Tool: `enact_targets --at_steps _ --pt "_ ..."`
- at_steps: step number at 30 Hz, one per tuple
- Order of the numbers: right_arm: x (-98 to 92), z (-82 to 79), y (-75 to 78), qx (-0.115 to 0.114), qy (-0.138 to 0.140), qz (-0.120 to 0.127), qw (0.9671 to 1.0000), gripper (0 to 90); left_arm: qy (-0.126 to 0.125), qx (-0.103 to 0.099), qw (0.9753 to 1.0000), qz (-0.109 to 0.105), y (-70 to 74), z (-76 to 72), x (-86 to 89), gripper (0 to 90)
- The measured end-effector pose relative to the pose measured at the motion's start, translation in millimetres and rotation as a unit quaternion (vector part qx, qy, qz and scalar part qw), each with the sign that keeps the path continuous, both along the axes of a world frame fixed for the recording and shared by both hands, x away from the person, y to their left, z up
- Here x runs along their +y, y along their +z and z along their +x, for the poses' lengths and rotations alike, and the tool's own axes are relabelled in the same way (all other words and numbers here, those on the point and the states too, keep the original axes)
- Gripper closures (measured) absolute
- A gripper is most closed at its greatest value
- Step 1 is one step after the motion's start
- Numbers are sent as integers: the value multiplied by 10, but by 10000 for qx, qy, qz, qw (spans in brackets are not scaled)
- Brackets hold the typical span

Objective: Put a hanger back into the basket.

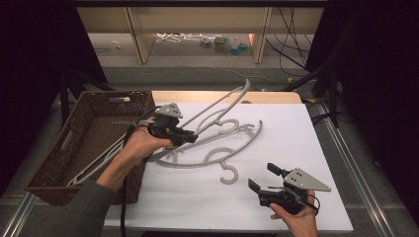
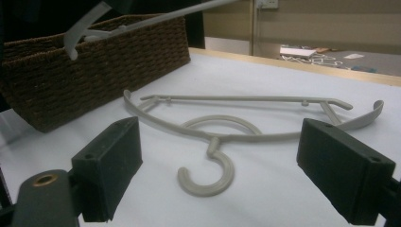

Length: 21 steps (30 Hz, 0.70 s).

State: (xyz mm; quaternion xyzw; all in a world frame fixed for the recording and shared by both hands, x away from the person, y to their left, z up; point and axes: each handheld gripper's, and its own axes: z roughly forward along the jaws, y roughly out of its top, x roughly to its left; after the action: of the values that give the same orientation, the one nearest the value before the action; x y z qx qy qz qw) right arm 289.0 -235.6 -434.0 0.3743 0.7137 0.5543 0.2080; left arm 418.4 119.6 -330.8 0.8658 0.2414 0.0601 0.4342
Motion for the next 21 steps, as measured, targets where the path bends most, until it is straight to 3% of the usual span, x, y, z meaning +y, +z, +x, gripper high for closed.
enact_targets --at_steps 2,3,5,6,8,12,14,16,19,21 --pt "-2 0 0 5 -3 -17 10000 157 -24 -11 10000 -28 81 -38 41 815" --pt "15 13 -16 -63 46 124 9999 156 -4 -37 10000 -33 121 -61 55 815" --pt "16 13 -17 -70 37 140 9999 157 -29 23 9998 -177 195 -97 89 815" --pt "14 10 -12 -20 36 136 9999 157 -47 35 9996 -259 221 -108 102 815" --pt "10 7 -11 -10 -10 13 10000 156 -45 -52 9997 -215 299 -140 136 815" --pt "15 10 -13 -20 25 124 9999 157 61 -156 9997 -183 440 -212 231 815" --pt "7 6 -10 17 -6 23 10000 156 -10 -117 9994 -340 486 -220 293 815" --pt "17 10 -14 -24 18 123 9999 157 127 -190 9994 -257 508 -213 355 816" --pt "9 3 -9 4 -3 -21 10000 157 199 -178 9994 -201 520 -209 456 816" --pt "13 9 -14 -22 17 42 10000 157 285 -212 9993 -121 527 -227 534 816"
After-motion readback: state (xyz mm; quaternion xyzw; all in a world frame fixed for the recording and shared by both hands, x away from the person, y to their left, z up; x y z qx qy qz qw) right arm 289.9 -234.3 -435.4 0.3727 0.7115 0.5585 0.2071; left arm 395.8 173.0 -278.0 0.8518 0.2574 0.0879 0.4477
